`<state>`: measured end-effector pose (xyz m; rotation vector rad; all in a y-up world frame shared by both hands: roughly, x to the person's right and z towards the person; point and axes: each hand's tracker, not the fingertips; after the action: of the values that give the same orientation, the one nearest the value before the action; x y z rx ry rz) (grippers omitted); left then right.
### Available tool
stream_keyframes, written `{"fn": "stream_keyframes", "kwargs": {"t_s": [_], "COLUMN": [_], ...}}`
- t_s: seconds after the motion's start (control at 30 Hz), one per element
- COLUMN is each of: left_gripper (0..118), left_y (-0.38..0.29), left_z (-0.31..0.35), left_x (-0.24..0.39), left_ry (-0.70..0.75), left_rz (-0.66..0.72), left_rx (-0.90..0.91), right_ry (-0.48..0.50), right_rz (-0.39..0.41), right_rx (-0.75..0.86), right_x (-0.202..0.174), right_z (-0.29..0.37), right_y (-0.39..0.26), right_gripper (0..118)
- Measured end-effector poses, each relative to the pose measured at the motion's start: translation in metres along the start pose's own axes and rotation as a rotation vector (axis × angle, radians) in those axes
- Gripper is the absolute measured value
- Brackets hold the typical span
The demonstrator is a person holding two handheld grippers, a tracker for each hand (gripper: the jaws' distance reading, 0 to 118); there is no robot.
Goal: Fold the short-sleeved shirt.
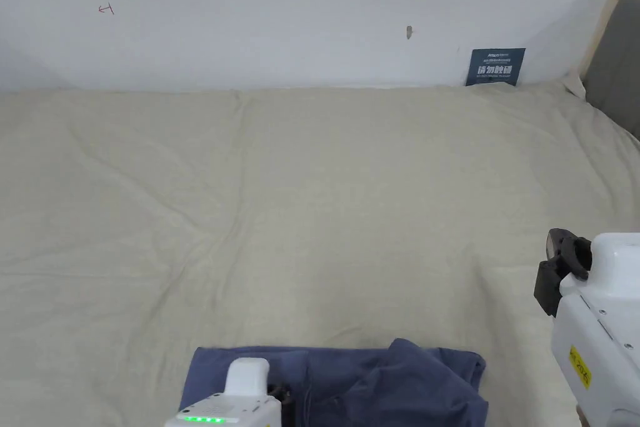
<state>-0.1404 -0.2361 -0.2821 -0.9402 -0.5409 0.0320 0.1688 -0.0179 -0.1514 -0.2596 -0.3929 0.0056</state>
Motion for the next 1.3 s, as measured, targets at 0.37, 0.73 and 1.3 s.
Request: {"fn": "stream_keyframes", "kwargs": {"t_s": [0.37,0.73,1.3], "left_gripper": [3,9,66], "left_y": [0.011,0.048,0.019], "left_z": [0.022,0.103,0.033], "left_x": [-0.007,-0.121,-0.185], "left_ry": [-0.108,-0.318,-0.275], "left_rz": [0.13,0.357,0.473], "left_rx": [0.043,0.04,-0.148], "right_ry": [-0.012,0.02,0.034], "right_rz": [0.003,0.013,0.05], "right_rx": [-0.012,0.02,-0.031], "right_x": [0.004,-0.014,-0.031], "right_z": [0.004,0.005,-0.007], "right_y": [0.0,0.011,0.002], "right_gripper": [0,0,0]}}
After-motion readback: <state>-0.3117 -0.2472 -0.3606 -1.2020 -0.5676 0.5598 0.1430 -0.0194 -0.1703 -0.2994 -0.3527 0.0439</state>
